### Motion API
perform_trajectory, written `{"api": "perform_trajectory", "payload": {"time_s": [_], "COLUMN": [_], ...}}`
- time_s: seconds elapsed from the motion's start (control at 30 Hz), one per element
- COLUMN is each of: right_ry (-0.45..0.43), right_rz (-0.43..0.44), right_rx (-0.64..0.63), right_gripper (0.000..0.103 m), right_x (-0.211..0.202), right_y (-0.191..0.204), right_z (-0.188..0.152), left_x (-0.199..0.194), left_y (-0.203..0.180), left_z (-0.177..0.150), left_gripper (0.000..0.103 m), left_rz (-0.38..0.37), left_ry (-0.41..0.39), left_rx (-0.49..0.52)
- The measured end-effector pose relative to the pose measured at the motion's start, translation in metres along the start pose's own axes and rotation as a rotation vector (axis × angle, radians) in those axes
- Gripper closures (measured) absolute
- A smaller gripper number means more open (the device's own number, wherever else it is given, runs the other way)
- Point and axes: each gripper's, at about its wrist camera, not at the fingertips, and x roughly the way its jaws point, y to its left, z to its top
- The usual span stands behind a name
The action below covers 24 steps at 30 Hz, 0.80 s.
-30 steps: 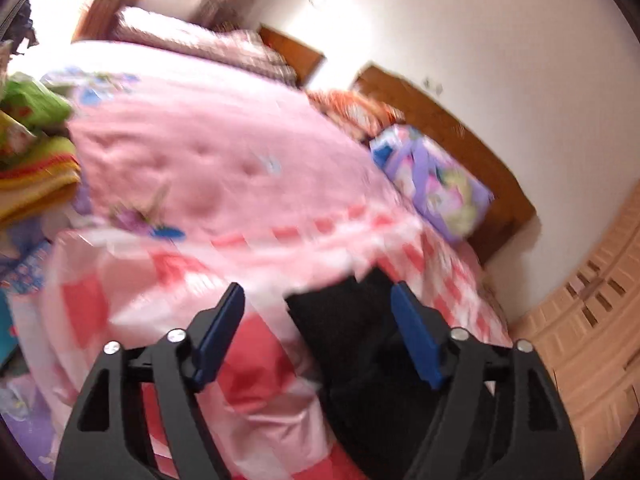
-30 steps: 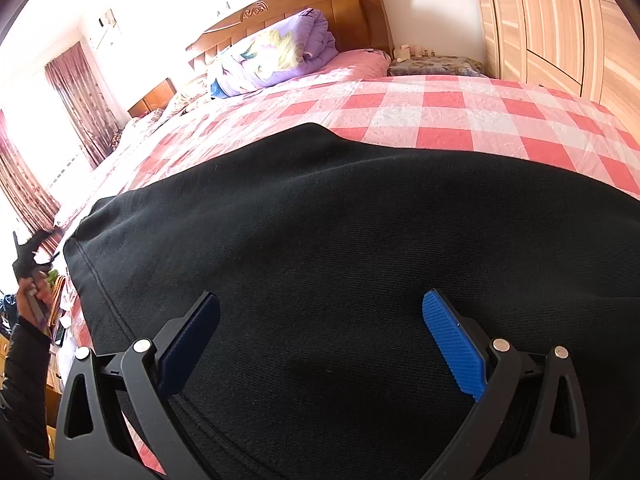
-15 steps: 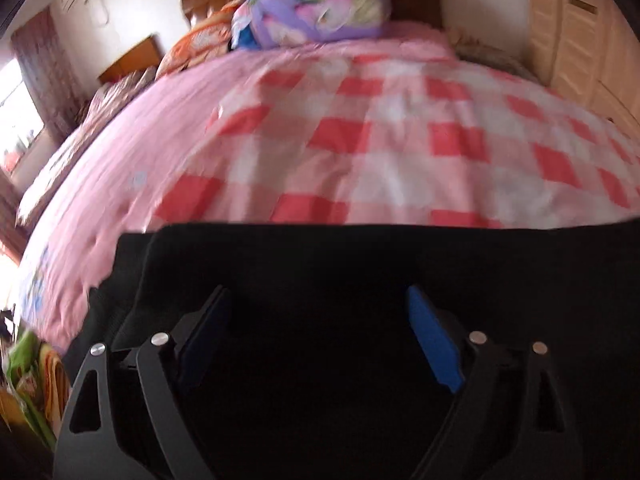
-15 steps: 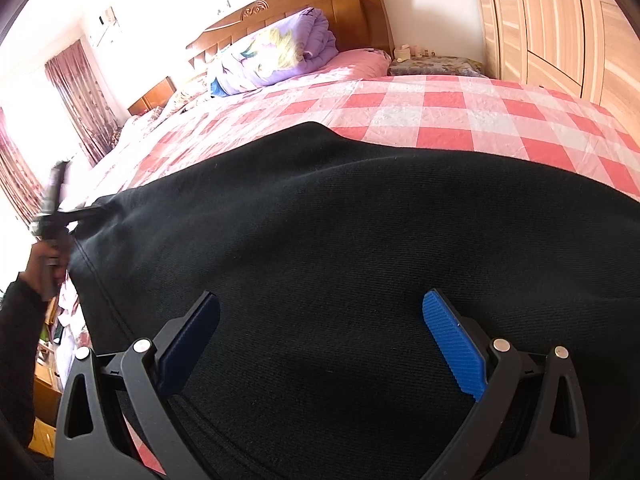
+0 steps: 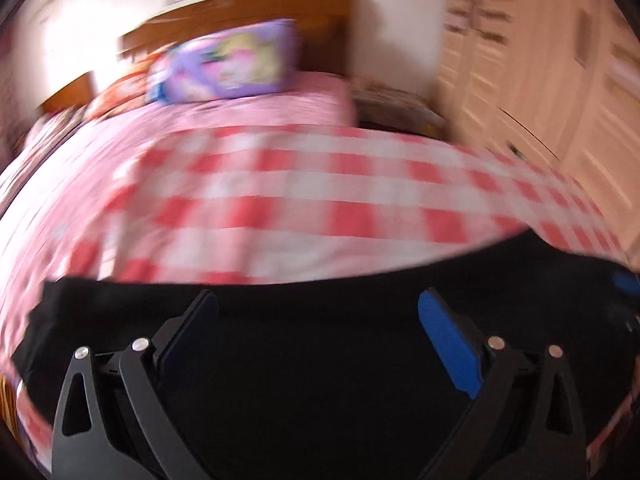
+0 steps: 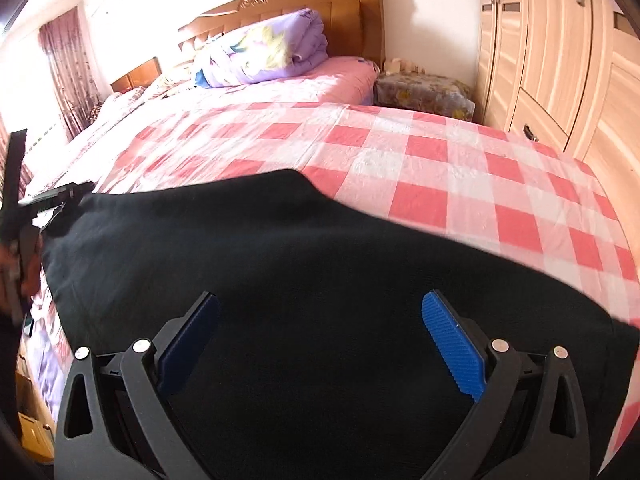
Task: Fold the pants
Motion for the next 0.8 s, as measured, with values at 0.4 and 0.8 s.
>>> {"api": "perform_trajectory", "payload": {"time_s": [0.4,0.8], "right_ry": [0.194,0.125], "right_rz": [-0.049,-0.074], "right_rx": [-0.033,-0.014], "right_gripper": [0.004,0.004], "right_x": [0.025,-0.020], "right_y": [-0.066,-0.078], "right_z": [-0.039,-0.085], "left_x": [0.130,0.125], "left_y": [-0.187,-0.212], "left_z": [0.034,0.038], "left_gripper": [0.001,0.001], "left_rz": [-0.121,0.004], "left_ry": [0.135,0.042], "left_rx": [0.207,0.256]}}
